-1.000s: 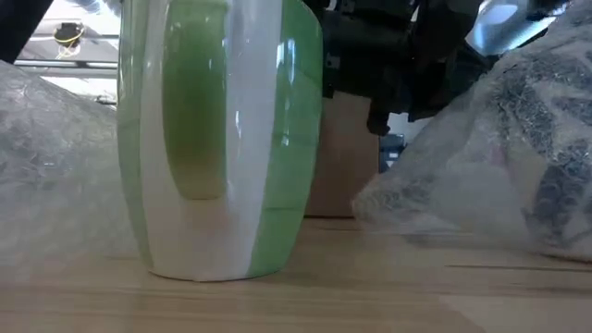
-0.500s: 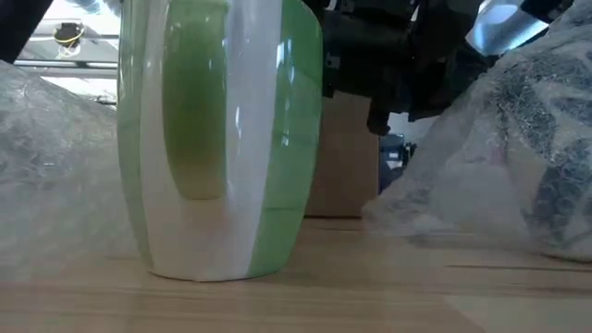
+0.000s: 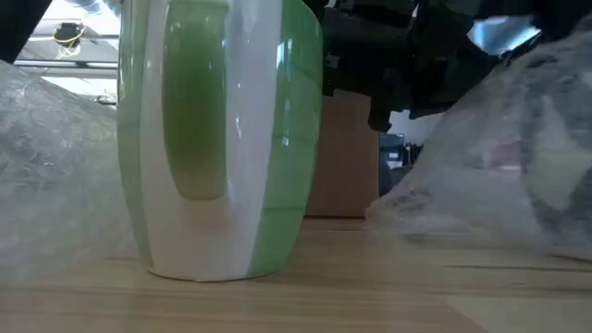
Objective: Wrap mug
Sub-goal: Wrap the blue mug with the right transparent bubble wrap
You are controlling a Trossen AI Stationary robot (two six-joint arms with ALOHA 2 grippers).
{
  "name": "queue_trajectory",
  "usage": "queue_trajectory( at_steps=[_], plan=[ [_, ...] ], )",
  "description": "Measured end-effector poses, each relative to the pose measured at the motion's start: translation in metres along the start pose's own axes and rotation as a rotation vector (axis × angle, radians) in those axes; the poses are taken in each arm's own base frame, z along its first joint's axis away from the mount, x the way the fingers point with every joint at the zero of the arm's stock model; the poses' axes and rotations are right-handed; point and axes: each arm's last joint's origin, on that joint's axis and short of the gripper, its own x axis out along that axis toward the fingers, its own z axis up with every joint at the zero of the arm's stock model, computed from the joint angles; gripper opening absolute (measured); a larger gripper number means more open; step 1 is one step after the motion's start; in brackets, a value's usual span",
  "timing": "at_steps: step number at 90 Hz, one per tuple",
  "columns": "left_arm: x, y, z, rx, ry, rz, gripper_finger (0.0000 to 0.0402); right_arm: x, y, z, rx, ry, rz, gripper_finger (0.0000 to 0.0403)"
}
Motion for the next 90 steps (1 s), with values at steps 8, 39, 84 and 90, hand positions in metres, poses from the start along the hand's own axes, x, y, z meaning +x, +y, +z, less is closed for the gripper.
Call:
queue_trajectory(
  at_steps=[8, 39, 84, 90],
  plan=[
    [-0.003, -0.002, 0.006, 0.035, 0.007, -0.002, 0.0, 0.001, -0.002, 0.0, 0.004, 0.019, -0.002, 0.0],
    [-0.024, -0.007, 0.04, 0.163, 0.068, 0.004, 0.0, 0.0, -0.003, 0.0, -0.014, -0.014, -0.035, 0.0],
    [-0.026, -0.002, 0.011, 0.102, 0.324, 0.011, 0.0, -0.001, -0.004, 0.0, -0.078, -0.016, -0.045, 0.0],
    [-0.023, -0.007, 0.018, 0.091, 0.235, -0.015, 0.0, -0.001, -0.004, 0.0, -0.085, -0.017, -0.046, 0.0]
  ],
)
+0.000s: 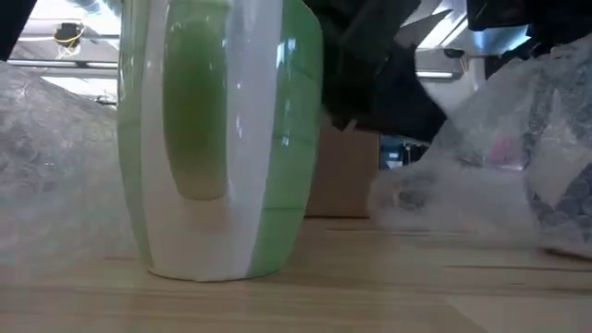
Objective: Wrap mug
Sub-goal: Wrap the blue mug with the right transparent bubble wrap
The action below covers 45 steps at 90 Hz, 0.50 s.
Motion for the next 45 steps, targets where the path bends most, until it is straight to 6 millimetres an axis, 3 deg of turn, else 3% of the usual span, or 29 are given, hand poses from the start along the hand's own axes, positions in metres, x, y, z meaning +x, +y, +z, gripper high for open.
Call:
queue_trajectory(
  at_steps=[26, 45],
  plan=[
    [-0.003, -0.007, 0.017, -0.032, -0.174, -0.054, 0.0, 0.0, -0.001, 0.001, -0.002, -0.022, -0.022, 0.0],
    [0.011, -0.01, 0.002, -0.066, -0.201, -0.062, 0.0, 0.0, -0.001, 0.002, 0.0, -0.041, -0.033, 0.0]
  ],
)
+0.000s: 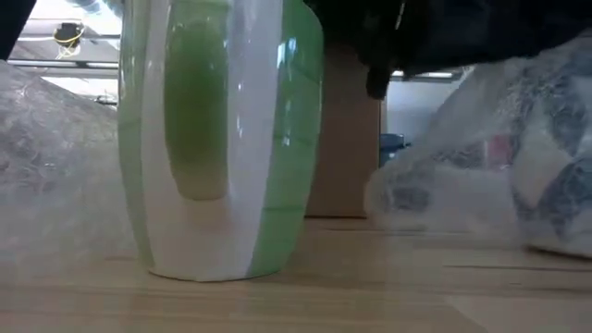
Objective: Wrap mug
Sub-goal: Wrap the blue mug with the right transparent bubble wrap
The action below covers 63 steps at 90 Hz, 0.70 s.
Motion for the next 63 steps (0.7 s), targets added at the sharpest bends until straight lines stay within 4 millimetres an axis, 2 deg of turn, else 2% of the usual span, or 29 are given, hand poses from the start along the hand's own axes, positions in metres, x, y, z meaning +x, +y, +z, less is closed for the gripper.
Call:
queue_trajectory(
  at_steps=[19, 48, 63],
  plan=[
    [0.003, 0.0, -0.006, 0.01, 0.019, 0.002, 0.0, -0.008, 0.004, 0.008, 0.008, -0.024, 0.008, 0.0001],
    [0.003, -0.001, -0.007, 0.036, 0.039, 0.002, 0.0, -0.053, 0.007, 0.024, -0.016, 0.074, -0.039, 0.0001],
    [0.003, 0.0, -0.008, 0.035, 0.041, 0.002, 0.0, -0.077, 0.006, 0.033, -0.029, 0.058, -0.109, 0.0001]
  ],
)
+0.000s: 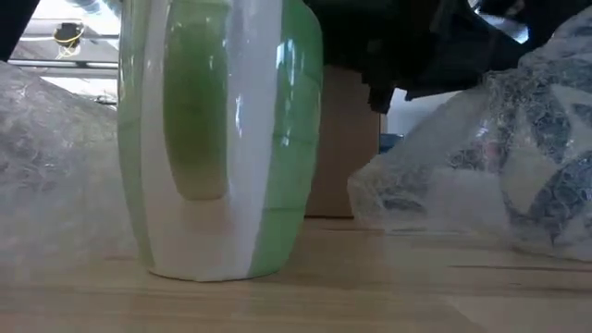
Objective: Wrap mug
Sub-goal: Wrap the blue mug with the right transparent bubble wrap
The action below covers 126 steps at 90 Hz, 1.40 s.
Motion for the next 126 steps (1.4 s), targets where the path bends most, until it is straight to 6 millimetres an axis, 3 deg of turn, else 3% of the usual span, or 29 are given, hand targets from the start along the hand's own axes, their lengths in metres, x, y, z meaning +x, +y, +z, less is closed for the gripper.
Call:
queue_trajectory(
  at_steps=[14, 26, 41, 76, 108, 126],
  plan=[
    [0.0, 0.0, 0.0, 0.0, 0.001, 0.0, 0.0, -0.009, -0.008, 0.001, -0.014, -0.064, -0.158, 0.0001],
    [0.0, 0.0, 0.0, 0.0, 0.0, 0.0, 0.0, 0.008, -0.018, -0.002, -0.008, -0.087, -0.263, 0.0001],
    [0.0, 0.0, 0.0, -0.001, -0.001, 0.0, 0.0, 0.037, -0.015, -0.007, -0.006, -0.026, -0.121, 0.0001],
    [0.0, 0.001, 0.0, -0.001, -0.001, 0.011, 0.0, 0.019, 0.021, -0.016, -0.057, -0.102, 0.055, 0.0001],
    [0.0, 0.001, 0.0, -0.001, -0.002, 0.013, 0.0, 0.069, 0.013, -0.034, 0.056, -0.065, 0.103, 0.0001],
    [-0.004, 0.001, 0.006, 0.007, 0.002, 0.012, 0.0, 0.073, 0.011, -0.033, 0.074, -0.058, 0.126, 0.0001]
  ],
)
